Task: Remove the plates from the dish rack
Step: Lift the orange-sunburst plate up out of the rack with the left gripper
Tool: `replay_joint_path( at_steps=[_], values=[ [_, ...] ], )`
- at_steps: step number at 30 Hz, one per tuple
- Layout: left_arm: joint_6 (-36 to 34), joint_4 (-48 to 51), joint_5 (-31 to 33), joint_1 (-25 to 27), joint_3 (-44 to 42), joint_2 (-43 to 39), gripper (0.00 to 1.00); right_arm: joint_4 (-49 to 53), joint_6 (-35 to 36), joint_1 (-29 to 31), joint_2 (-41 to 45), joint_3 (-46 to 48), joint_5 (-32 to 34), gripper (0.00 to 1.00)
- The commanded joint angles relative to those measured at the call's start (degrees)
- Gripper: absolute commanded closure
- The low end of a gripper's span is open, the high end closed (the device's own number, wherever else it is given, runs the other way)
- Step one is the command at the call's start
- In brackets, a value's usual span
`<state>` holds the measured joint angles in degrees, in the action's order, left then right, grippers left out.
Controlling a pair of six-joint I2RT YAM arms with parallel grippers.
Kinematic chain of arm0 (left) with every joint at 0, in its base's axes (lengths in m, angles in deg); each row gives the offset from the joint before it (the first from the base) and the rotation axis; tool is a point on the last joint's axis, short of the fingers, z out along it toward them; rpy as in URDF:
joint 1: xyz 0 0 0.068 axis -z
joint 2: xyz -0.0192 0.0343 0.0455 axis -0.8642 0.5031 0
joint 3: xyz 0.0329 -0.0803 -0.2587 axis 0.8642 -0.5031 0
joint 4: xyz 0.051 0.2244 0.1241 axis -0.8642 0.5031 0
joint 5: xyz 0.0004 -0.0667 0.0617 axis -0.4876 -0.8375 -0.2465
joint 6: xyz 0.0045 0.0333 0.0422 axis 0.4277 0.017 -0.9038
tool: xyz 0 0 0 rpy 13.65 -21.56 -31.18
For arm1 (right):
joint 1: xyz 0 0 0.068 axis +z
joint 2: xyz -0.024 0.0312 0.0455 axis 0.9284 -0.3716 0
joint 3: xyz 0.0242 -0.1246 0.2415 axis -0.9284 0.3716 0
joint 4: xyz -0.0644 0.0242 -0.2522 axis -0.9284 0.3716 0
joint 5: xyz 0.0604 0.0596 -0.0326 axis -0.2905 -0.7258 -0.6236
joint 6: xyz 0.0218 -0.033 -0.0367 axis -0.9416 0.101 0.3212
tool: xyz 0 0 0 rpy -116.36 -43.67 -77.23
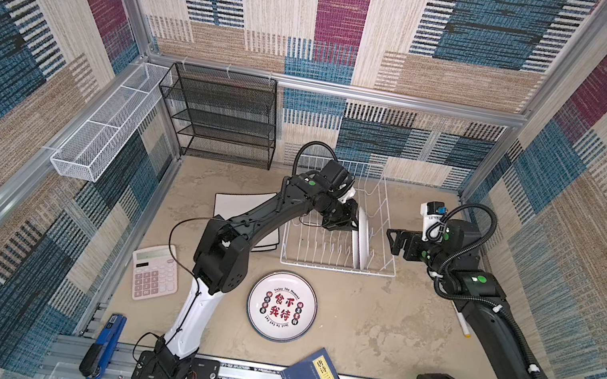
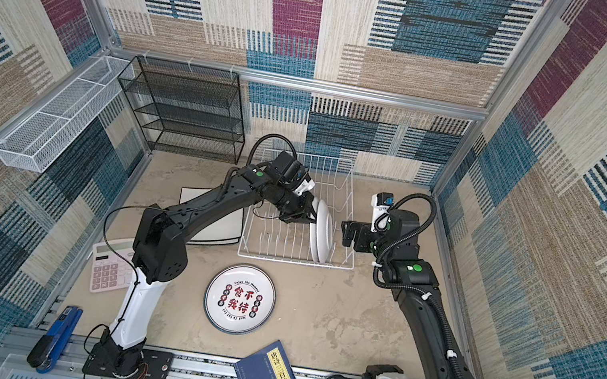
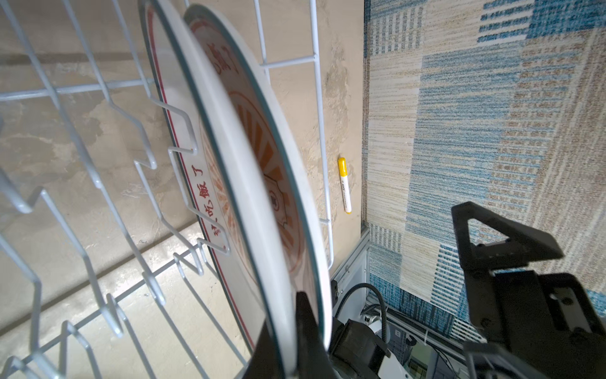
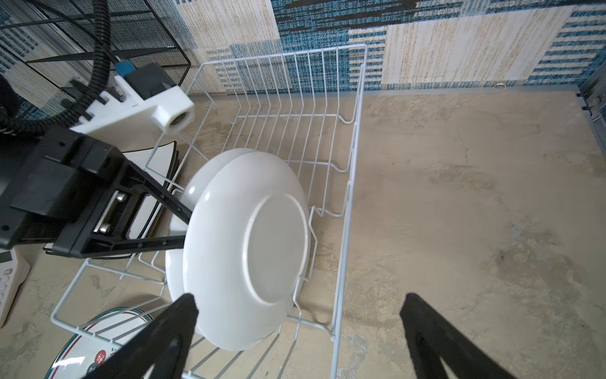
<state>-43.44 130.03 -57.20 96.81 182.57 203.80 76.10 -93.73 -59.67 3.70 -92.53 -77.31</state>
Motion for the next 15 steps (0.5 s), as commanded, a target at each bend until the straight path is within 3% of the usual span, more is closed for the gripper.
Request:
replay_joint_path(
  at_steps=[1,15],
  values=[
    [0.9,-0.5,-2.0,0.1,1.6,-0.7,1.0,-1.4,-0.8,0.1,0.2,-0.7,0.6,0.01],
    [-2.4,5.0,1.0,-0.5,4.0,-5.8,1.0,-2.7,-1.4,0.1,1.4,-0.5,0.2,0.01]
  ],
)
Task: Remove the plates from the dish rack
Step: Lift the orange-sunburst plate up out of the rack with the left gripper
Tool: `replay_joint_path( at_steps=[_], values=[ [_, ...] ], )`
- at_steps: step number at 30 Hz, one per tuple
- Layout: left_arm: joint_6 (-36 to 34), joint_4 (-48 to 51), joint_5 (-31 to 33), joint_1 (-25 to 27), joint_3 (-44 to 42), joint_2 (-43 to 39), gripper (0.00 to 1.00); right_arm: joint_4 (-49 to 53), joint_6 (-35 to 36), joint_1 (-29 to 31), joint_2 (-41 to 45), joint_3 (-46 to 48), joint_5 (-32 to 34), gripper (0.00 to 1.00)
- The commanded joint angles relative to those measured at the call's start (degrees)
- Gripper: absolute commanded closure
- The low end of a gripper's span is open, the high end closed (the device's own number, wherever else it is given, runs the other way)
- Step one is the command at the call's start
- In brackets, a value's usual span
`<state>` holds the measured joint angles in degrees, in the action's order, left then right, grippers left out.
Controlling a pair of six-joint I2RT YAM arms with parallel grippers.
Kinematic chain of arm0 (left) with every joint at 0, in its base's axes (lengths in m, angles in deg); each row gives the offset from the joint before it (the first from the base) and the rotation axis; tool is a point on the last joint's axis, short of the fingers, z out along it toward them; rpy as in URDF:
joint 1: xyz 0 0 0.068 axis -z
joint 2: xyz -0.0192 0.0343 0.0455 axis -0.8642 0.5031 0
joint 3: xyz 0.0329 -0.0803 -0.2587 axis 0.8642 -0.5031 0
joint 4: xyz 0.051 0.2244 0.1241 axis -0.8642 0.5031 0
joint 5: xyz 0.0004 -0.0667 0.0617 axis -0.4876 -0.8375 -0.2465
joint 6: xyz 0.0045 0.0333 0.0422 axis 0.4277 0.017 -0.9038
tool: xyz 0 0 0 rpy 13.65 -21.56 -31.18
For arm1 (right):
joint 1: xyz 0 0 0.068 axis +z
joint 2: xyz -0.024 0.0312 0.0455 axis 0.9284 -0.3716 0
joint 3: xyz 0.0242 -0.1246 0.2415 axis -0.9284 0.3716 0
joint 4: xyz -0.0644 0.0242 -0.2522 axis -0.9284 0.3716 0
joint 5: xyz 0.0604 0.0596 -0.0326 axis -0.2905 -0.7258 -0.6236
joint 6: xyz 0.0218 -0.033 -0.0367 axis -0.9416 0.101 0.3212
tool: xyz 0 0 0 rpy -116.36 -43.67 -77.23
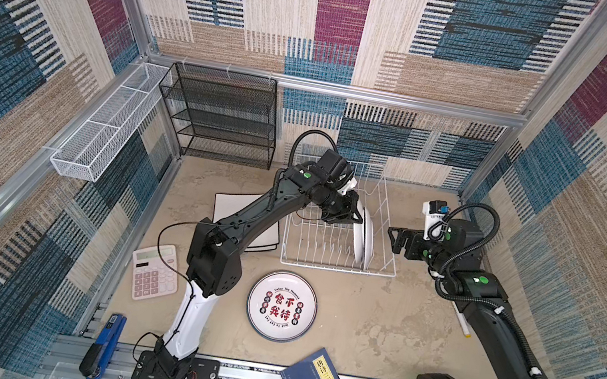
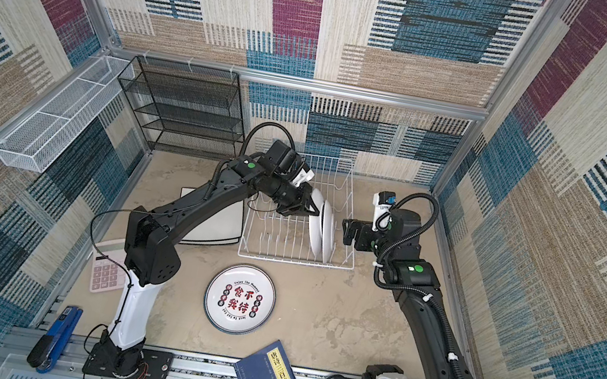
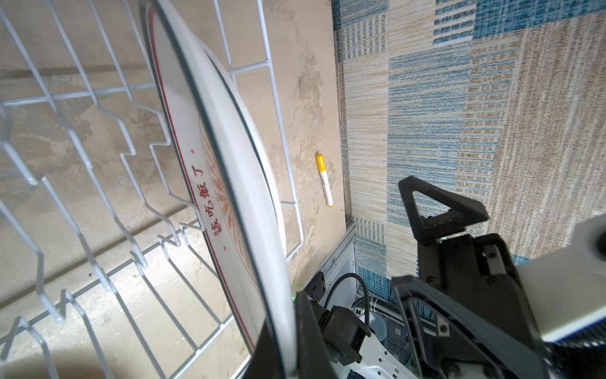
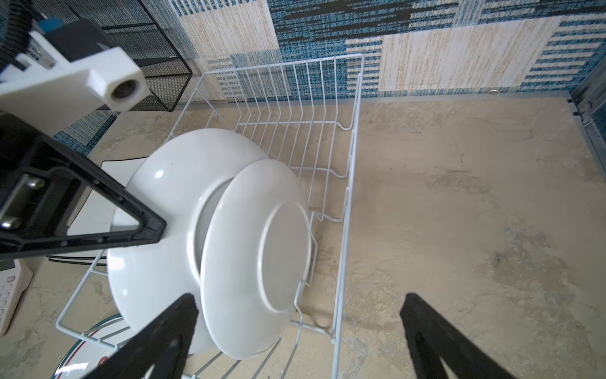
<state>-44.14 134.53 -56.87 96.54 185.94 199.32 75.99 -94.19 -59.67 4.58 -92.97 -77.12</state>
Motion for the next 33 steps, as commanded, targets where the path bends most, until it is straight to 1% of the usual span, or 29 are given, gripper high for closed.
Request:
replay_joint_path(
  at_steps=[1,9,18,19,20,29,33],
  values=[
    [-1.6,0.7,0.9,-0.3,0.6,-1.7,1.0,-2.6,-1.0,0.1,0.7,-0.1,0.0,0.01],
    [-1.9,1.1,2.0,-0.6,0.3,-4.4,1.0,-2.8,-1.5,0.1,0.8,-0.4,-0.4,0.01],
    [-2.3,0.7,2.0,-2.0,-2.2,-8.4,1.0,-3.8,-2.6,0.1,1.2,-0.5,-1.9,0.01],
    [-2.4,0.7,2.0,-2.1,-2.1,-8.7,1.0,-4.0,-3.0,0.1,1.2,-0.7,-2.2,0.01],
    [-2.6,0.7,4.0,-2.3,-1.9,-9.1,1.0,-4.0,-3.4,0.1,1.1,-0.9,-2.7,0.01],
    [-4.3,0.8,5.4,-3.8,-2.2,-12.2,1.0,-7.6,-7.4,0.1,1.9,-1.1,-7.4,0.01],
    [-6.9,1.5,6.3,-4.3,-2.4,-13.2,1.0,-8.6,-9.6,0.1,1.3,-1.3,-9.9,0.01]
  ],
)
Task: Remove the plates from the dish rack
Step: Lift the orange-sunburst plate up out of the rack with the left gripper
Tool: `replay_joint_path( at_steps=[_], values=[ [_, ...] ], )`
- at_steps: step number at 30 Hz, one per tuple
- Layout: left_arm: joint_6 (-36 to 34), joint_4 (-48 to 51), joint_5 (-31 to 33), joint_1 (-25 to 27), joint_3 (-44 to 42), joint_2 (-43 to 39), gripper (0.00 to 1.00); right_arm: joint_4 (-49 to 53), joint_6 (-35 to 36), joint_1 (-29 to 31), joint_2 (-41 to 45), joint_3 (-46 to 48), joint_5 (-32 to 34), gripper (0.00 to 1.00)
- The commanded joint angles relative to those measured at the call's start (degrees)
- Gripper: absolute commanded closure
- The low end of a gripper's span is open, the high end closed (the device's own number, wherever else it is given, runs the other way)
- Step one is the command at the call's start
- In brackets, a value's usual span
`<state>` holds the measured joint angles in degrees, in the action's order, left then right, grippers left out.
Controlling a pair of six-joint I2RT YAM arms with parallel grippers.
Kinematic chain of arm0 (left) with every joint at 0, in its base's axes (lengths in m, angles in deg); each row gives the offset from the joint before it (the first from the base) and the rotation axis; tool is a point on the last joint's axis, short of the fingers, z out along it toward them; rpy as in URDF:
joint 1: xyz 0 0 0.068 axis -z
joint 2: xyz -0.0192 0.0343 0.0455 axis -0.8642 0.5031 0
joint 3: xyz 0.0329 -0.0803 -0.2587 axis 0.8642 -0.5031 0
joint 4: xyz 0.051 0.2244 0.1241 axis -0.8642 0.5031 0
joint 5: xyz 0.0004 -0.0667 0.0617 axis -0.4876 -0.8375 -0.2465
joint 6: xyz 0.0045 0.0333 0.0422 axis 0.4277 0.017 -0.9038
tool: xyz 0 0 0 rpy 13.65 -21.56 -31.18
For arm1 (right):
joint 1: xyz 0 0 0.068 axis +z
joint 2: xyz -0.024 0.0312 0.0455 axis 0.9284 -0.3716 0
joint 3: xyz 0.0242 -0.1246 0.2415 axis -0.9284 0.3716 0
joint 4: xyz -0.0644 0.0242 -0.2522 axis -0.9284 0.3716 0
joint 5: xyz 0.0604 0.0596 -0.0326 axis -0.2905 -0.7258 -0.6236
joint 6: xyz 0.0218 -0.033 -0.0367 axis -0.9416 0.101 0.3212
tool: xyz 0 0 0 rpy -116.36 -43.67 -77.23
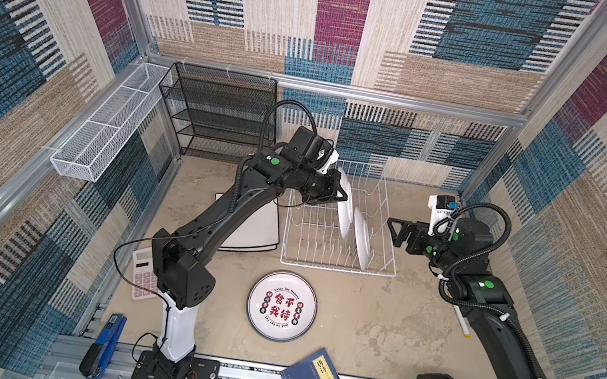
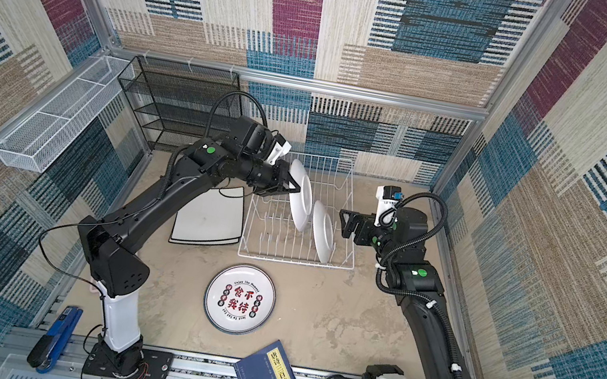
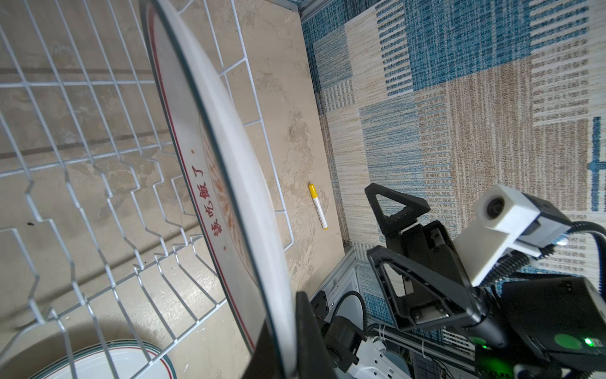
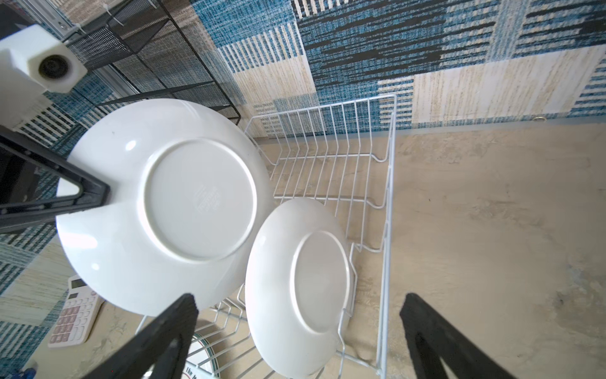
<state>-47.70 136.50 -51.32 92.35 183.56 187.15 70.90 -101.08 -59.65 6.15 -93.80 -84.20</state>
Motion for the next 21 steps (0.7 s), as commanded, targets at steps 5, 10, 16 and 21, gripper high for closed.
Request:
replay_joint_path(
  at_steps=[5,10,16,21],
  values=[
    [-11.5,2.8,3.9,-0.6,1.6,-1.8,1.0,-6.6,-8.1,0.1,-0.9,-0.9,-6.2,0.01],
    [-22.2,5.7,6.2,-0.6,3.0,-2.8,1.0,-6.2,-17.1,0.1,-4.0,-5.3,-8.0,0.01],
    [-34.9,6.7,14.6,-0.3,-0.1,-7.0,1.0,-6.6,-23.6,0.1,-9.8,-11.5,-14.8,0.01],
    [-43.7,6.8,22.7,1.6,-3.8,-10.4,1.0,-7.0,-25.1,0.1,-14.0,-16.1,-20.0,0.04]
  ],
)
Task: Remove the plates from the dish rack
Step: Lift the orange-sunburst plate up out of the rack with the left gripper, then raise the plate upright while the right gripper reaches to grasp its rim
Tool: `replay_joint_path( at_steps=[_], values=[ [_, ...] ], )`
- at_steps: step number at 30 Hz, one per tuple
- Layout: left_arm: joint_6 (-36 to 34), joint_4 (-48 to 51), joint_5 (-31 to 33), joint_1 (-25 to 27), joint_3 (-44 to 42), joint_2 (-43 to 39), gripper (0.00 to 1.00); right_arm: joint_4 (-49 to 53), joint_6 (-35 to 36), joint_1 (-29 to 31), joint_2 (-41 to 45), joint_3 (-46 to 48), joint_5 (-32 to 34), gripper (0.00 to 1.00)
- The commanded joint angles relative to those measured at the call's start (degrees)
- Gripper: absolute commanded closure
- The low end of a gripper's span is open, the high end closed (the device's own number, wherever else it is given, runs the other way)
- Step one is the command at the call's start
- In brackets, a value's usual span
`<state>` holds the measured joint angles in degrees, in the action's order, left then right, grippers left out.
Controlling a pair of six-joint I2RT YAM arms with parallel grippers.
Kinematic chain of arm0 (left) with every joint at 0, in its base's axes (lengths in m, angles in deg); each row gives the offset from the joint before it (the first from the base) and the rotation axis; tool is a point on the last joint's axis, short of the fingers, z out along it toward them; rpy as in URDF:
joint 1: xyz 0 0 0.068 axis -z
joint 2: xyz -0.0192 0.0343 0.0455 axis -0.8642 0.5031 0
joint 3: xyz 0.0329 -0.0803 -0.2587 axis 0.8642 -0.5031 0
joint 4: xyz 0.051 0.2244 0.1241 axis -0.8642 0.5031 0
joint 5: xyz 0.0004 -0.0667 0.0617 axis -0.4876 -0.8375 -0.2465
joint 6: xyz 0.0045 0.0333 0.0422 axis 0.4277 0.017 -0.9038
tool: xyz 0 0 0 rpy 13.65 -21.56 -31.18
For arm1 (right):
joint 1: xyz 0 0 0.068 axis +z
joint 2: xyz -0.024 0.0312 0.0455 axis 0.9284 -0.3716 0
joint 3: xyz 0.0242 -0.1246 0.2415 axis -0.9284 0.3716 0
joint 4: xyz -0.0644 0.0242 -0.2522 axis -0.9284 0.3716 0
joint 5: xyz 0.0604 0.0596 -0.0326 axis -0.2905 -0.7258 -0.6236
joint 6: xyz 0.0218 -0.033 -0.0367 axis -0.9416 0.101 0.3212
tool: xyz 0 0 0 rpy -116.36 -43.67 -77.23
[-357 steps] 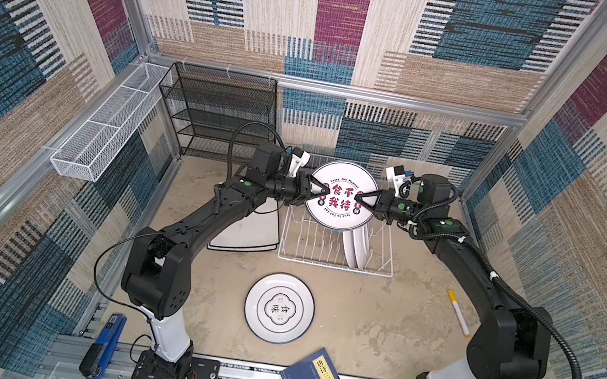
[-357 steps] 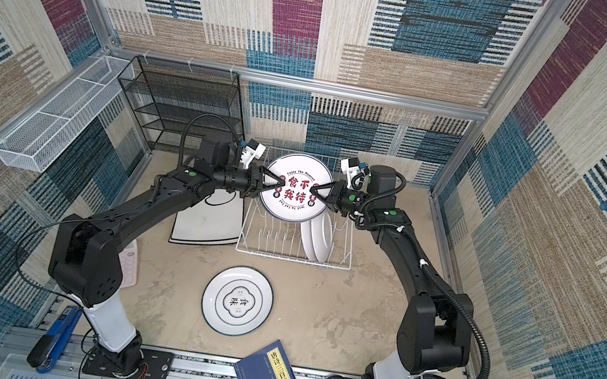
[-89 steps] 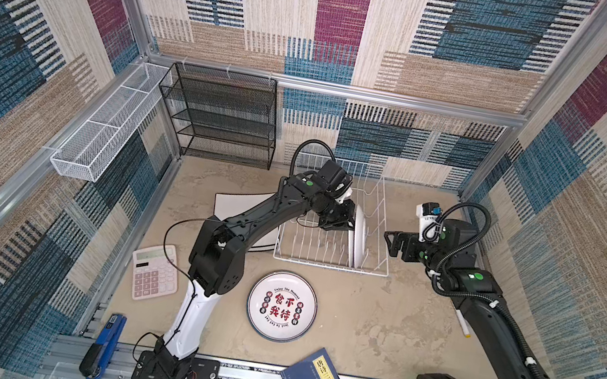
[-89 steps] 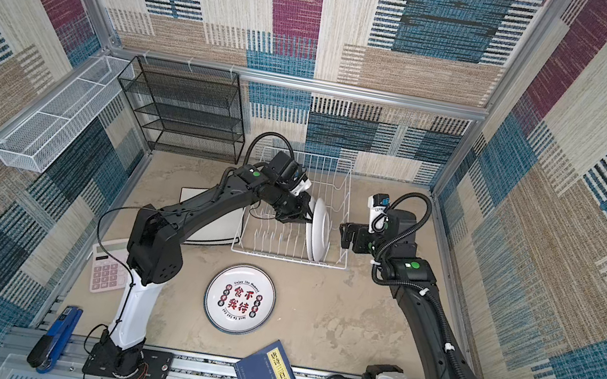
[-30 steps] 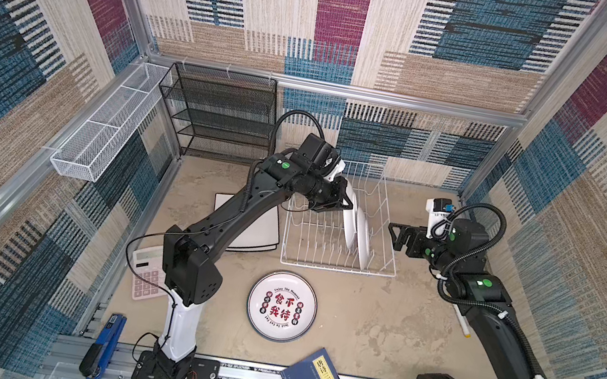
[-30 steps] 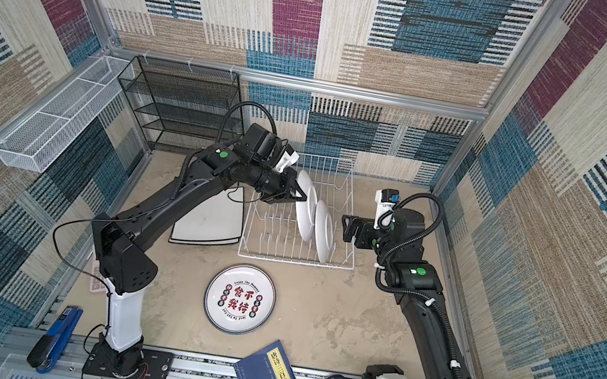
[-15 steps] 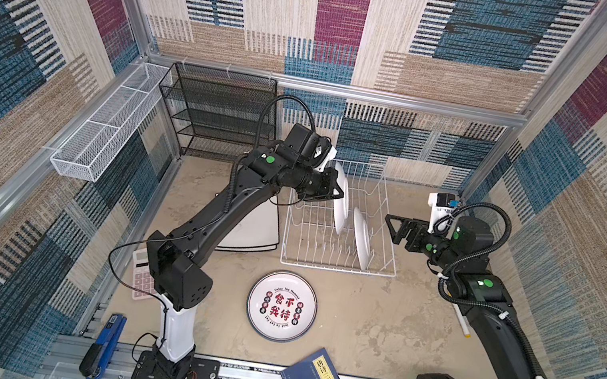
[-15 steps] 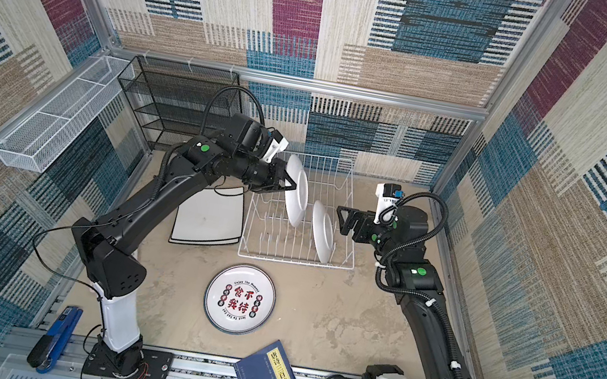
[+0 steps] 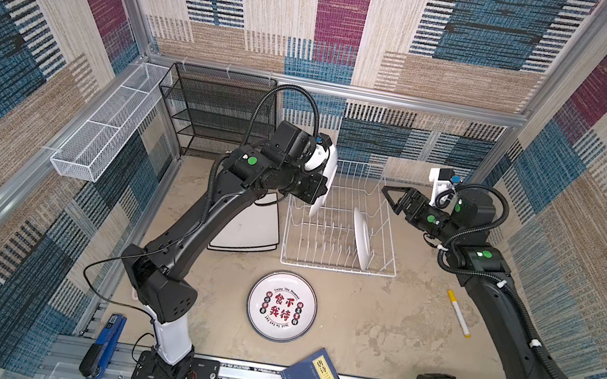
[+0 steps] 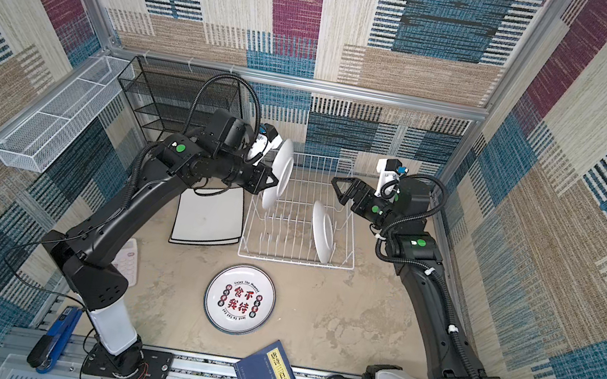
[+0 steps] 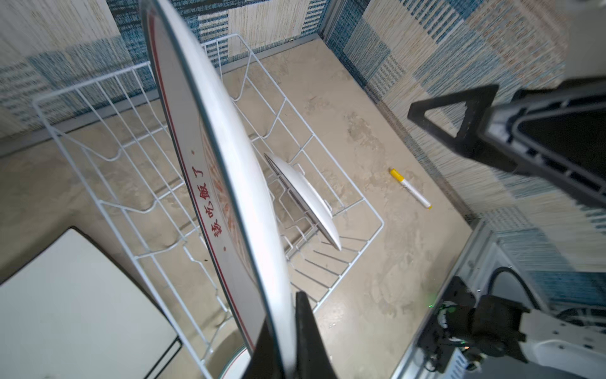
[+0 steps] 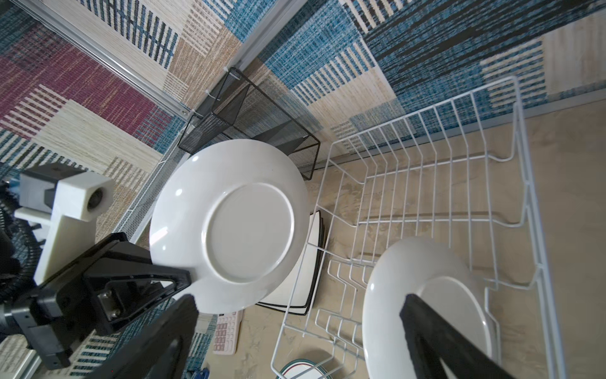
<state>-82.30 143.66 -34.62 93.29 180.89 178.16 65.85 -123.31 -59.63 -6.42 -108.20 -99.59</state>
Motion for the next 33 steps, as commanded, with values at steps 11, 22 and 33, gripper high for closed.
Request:
replay_joint_path(
  at_steps=[11,22,33],
  values=[
    [-27.0,-2.6,27.9,10.4,-8.8,-4.0,1.0,2.5,-2.5,0.2,-8.3,-10.1,-9.3,0.1],
    [-41.5,-17.9,42.9,20.0,-22.5,-7.1,1.0,8.8,0.0,3.1,-11.1,-11.8,-5.4,0.15],
    [-47.3,-28.3,47.2,23.0,-29.1,-8.9,1.0,11.8,1.2,3.9,-12.5,-10.2,-2.2,0.25]
  ],
)
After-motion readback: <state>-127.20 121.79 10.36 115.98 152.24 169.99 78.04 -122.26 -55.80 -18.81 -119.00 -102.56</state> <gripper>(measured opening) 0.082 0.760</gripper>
